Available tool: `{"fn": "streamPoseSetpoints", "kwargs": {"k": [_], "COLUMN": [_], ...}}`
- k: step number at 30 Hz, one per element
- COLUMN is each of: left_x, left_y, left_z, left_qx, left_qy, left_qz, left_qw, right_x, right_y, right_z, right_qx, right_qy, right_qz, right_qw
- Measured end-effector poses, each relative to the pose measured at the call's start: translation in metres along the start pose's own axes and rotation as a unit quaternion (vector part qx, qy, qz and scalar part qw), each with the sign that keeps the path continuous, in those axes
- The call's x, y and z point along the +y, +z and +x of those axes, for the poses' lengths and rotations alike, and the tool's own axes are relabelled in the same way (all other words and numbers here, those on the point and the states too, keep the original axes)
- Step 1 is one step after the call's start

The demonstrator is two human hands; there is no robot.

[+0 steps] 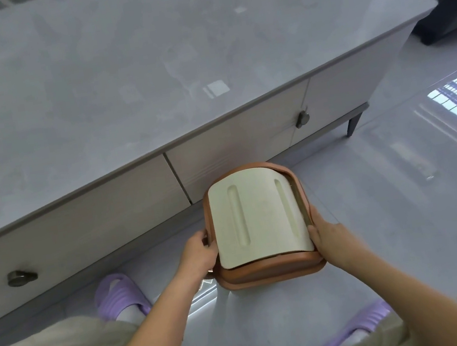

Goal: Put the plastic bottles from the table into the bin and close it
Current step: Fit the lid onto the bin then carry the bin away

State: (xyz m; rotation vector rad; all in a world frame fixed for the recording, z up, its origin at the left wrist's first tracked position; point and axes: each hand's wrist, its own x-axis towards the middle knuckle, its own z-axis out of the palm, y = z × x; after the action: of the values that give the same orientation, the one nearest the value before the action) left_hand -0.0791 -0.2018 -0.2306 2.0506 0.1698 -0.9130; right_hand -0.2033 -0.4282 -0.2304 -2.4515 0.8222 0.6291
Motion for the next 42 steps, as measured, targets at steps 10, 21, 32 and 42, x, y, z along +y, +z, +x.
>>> {"fn": "streamPoseSetpoints", "kwargs": {"k": [10,21,32,42], "left_x": [0.001,0.006,-0.005,-0.01], "left_y": [0.0,0.013,0.031,0.035], "left_z": [-0.002,-0.013,0.012,0.02], "left_qx": [-0.043,-0.01,0.045,0.052], "left_qy": [-0.063,-0.032,-0.033,-0.043], "left_qz": [-0.015,-0.053,-0.034,-0.046], "left_qw": [0.997,0.998,0.998,0.997], "right_x": [-0.004,-0.026,-0.025,-0.023], "right_y": [0.0,0.003,0.013,0.017], "right_z": [0.001,0.011,0.021,0.024], "right_qx": [-0.019,0.033,0.02,0.006], "right_qy": [0.007,0.08,0.093,0.105], "right_qz": [0.07,0.291,0.298,0.313], "right_qw": [0.997,0.953,0.95,0.944]}}
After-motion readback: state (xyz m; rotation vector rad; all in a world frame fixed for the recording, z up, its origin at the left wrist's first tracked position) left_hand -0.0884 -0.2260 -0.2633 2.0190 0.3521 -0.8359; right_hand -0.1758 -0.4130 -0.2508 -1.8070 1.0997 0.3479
